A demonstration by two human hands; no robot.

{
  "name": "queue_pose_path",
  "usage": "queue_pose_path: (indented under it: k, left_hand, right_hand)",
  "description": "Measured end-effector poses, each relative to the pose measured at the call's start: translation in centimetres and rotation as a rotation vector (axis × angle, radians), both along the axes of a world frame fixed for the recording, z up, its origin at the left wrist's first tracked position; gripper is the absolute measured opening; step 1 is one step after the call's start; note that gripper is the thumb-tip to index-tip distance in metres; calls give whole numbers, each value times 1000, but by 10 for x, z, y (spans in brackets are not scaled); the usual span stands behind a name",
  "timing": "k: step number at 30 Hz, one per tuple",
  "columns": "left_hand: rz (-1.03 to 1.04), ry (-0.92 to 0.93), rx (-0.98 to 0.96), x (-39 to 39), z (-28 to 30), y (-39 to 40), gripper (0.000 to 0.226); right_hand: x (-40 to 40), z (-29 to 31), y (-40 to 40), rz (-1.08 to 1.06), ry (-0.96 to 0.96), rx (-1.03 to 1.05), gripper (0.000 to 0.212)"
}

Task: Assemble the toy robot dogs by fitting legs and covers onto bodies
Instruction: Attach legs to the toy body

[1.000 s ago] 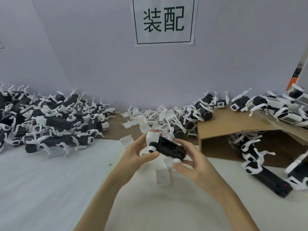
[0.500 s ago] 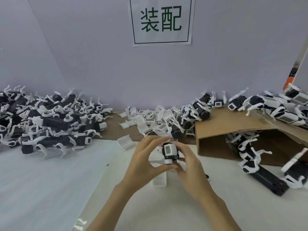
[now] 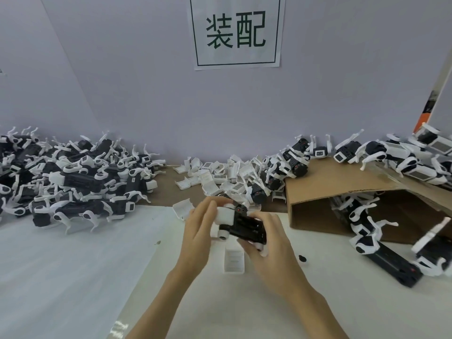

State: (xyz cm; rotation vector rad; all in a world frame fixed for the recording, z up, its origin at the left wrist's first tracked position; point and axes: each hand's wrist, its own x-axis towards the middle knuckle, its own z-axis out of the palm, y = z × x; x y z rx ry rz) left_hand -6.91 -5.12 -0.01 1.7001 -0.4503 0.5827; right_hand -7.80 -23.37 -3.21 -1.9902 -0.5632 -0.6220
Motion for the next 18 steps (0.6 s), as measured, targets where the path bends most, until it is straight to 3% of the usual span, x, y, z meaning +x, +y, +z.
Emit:
queue_pose_path:
  k: [6,8,12,14,18]
  left_hand:
    - [107,237,-668,5,-8,-8,78]
    - [104,273,-763,10,-8,1,81]
    - [18,265,-778,10,-1,18,82]
    - [-35,265,-710,11,0,16,83]
    - [66,203,-286,13,-9,4,64]
  right_hand:
    - [-9,-2,19,-84,-189,-258,52]
    - [-12,-2,25,-49,-180,-263,60]
    - [-16,2,32,-27,-49,-183,77]
    - [-17,4,31,-21,63,-49,79]
    - [-12,4,21,22,248,260,66]
